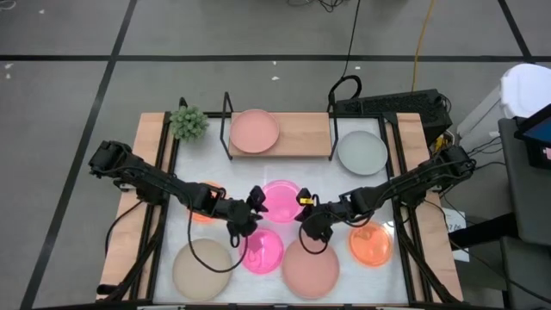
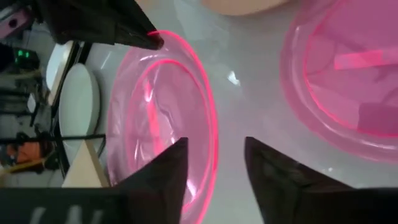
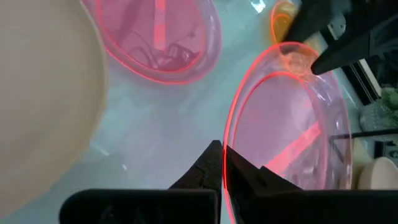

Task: Place and stack plates onto a shelf
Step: Put the top pink plate on the shelf

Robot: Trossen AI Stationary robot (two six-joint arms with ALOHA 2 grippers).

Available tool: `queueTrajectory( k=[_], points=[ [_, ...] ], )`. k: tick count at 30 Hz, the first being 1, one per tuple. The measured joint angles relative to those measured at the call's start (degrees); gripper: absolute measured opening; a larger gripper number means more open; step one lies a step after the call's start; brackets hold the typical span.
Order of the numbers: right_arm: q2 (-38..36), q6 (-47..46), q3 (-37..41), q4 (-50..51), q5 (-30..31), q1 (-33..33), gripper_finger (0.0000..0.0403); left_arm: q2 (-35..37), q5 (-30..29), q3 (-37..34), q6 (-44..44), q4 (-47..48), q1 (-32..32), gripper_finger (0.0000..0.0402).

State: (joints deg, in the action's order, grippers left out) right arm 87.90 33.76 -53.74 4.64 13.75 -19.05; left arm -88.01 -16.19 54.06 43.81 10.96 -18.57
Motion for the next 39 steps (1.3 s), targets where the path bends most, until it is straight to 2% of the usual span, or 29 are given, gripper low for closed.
queueTrajectory(
  k=[5, 9, 16, 19, 27, 34, 39],
  points=[
    [0.0, -1.6, 0.0, -0.1, 2.2, -0.2, 0.0000, 0.0, -3.0, 0.0, -4.8, -0.1, -0.7, 0.0232],
    [0.0, -3.6, 0.0, 0.3, 2.8, -0.2, 0.0000, 1.3, -7.3, 0.0, -8.1, -2.6, -2.6, 0.0254],
    [0.0, -7.1, -1.7, -0.1, 3.0, 1.3, 0.0000, 6.6, -13.4, 0.0, -15.7, -11.9, -4.1, 0.0257],
    [0.0, -7.4, -3.7, 1.5, 3.0, 2.0, 0.0000, 9.1, -16.5, 0.0, -24.0, -9.8, -3.9, 0.0257],
    [0.0, -5.4, -10.9, 11.8, 2.8, 5.6, 0.0000, 15.8, -17.0, 0.0, -45.6, -2.1, -4.5, 0.0257],
    [0.0, -4.0, -14.4, 17.4, 2.7, 9.8, 0.0000, 17.6, -18.1, -0.2, -51.4, 2.3, -6.1, 0.0257],
    [0.0, -2.8, -15.3, 18.9, 2.5, 12.7, 0.0000, 17.6, -23.3, -2.6, -52.5, 1.4, -7.1, 0.0257]
  ],
)
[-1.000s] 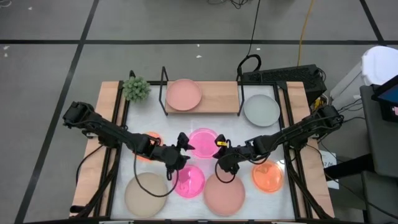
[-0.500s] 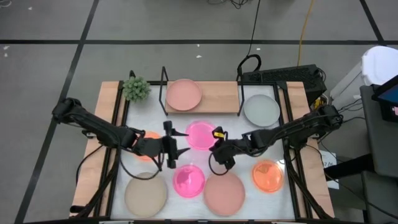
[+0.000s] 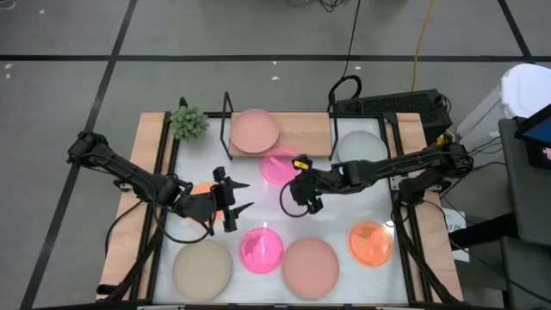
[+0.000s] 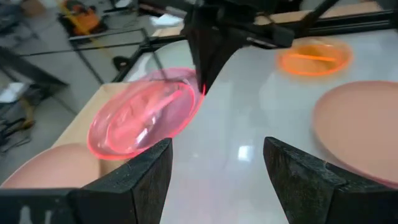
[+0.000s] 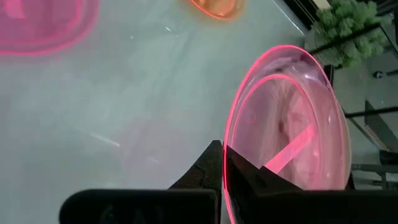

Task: Place and stack plates onto a shelf
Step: Put the top pink plate on the shelf

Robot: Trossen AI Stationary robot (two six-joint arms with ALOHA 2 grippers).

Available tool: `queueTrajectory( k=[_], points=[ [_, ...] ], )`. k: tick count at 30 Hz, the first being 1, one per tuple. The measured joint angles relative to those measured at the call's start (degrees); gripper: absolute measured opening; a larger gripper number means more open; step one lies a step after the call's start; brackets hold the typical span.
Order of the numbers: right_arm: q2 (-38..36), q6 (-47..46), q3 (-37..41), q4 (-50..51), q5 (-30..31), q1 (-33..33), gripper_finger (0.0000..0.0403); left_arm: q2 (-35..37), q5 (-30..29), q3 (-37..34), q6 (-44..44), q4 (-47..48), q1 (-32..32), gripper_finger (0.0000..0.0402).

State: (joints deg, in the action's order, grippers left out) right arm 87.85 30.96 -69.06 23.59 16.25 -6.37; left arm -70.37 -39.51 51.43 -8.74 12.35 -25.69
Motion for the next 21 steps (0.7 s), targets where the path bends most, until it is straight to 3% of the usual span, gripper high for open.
queueTrajectory(
  k=[4, 14, 21],
  points=[
    [0.0, 0.5, -0.6, 0.6, 0.0, 2.5, 0.0000, 0.0, -3.5, -2.7, -0.4, -3.6, -0.7, 0.0257],
    [0.0, 1.4, -0.7, 1.6, -1.8, 10.9, 0.0000, 0.0, -3.4, -10.2, -0.4, -16.9, -0.7, 0.0257],
    [0.0, 1.8, -0.7, 1.9, -3.1, 16.7, 0.0000, -0.1, -2.6, -12.7, -3.0, -18.7, -0.7, 0.0257]
  ],
)
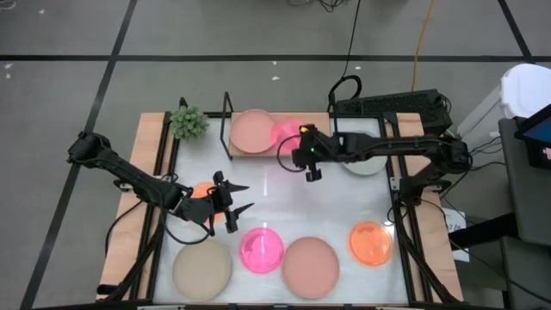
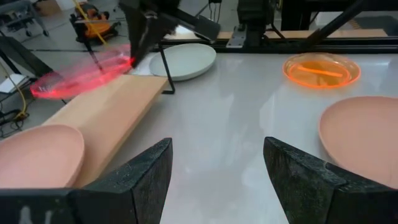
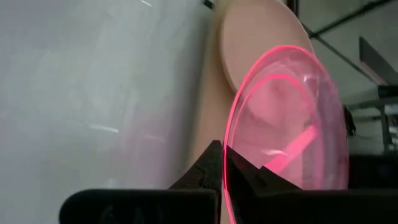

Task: Place and stack plates onto a shelf
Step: Put the top pink plate on the shelf

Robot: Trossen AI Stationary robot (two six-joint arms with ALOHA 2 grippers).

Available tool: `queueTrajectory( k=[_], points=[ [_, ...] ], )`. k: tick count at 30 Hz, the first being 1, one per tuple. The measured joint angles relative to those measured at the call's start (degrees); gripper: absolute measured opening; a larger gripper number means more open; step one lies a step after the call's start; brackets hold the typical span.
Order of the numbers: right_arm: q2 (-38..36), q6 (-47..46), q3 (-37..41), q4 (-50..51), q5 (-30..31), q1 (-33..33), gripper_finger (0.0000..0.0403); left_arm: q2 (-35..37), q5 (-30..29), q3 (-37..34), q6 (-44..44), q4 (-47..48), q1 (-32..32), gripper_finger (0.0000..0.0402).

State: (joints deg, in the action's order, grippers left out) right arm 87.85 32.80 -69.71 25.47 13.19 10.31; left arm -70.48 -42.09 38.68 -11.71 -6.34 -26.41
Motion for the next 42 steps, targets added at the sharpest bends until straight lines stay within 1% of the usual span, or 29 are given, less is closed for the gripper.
queueTrajectory(
  k=[8, 13, 18, 24, 29, 42],
  points=[
    [0.0, -1.7, 0.0, 2.5, 0.0, 4.6, 0.0000, 0.0, 0.1, -0.6, -1.2, 0.0, -0.2, 0.0257],
    [0.0, -3.4, 2.4, 1.5, 0.0, 6.2, 0.0000, 0.0, 0.2, -0.6, -1.3, 0.0, -0.4, 0.0257],
    [0.0, -3.4, 6.6, -2.7, 0.0, 7.0, 0.0000, 0.0, 0.2, -0.6, -1.1, 0.0, -0.4, 0.0257],
    [0.0, -2.5, 9.6, -7.8, -0.2, 7.4, 0.0000, 0.0, 0.2, -0.6, -1.0, -0.4, -0.4, 0.0257],
    [0.0, -2.5, 11.8, -10.7, -2.9, 9.3, 0.0000, 0.0, 0.2, -0.6, -0.9, -1.1, -0.4, 0.0257],
    [0.0, -3.0, 12.1, -11.6, -3.0, 9.6, 0.0000, 0.0, 0.5, -0.6, -0.9, -1.1, -0.4, 0.0257]
  ],
)
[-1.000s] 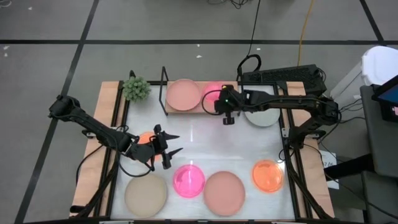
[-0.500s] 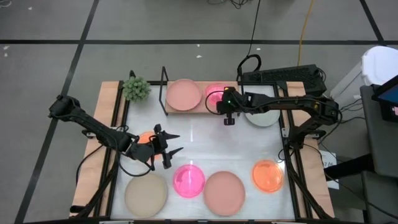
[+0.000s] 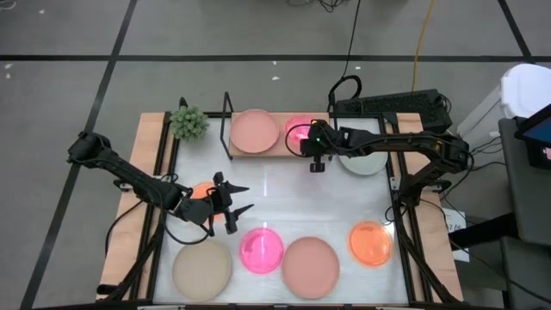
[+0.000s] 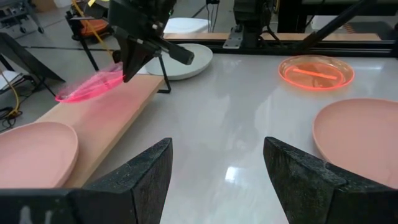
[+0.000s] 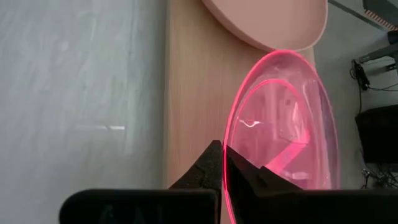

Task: Place and stack plates onto a shelf
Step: Put the top pink plate on the shelf

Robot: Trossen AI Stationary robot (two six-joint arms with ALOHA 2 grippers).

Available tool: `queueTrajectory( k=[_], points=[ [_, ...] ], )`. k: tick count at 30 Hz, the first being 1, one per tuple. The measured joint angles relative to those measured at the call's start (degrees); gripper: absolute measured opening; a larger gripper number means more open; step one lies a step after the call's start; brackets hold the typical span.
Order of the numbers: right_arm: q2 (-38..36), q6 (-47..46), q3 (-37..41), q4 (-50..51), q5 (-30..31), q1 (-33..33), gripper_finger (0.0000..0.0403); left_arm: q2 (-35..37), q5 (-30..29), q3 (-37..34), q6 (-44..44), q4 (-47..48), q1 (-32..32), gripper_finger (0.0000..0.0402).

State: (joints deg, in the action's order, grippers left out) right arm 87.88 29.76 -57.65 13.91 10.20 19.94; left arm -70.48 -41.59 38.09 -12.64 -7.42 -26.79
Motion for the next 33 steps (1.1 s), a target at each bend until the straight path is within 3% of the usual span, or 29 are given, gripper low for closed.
queueTrajectory(
  k=[19, 33],
  points=[
    [0.1, -2.1, 0.0, -0.3, -3.0, 1.6, 0.0000, 0.0, 0.6, 0.0, 0.9, -0.2, 0.0, 0.0257],
    [5.2, -1.6, 0.0, -3.2, -2.0, 2.2, 0.0000, 0.0, 0.6, 0.0, 1.0, -0.5, 0.0, 0.0257]
  ],
)
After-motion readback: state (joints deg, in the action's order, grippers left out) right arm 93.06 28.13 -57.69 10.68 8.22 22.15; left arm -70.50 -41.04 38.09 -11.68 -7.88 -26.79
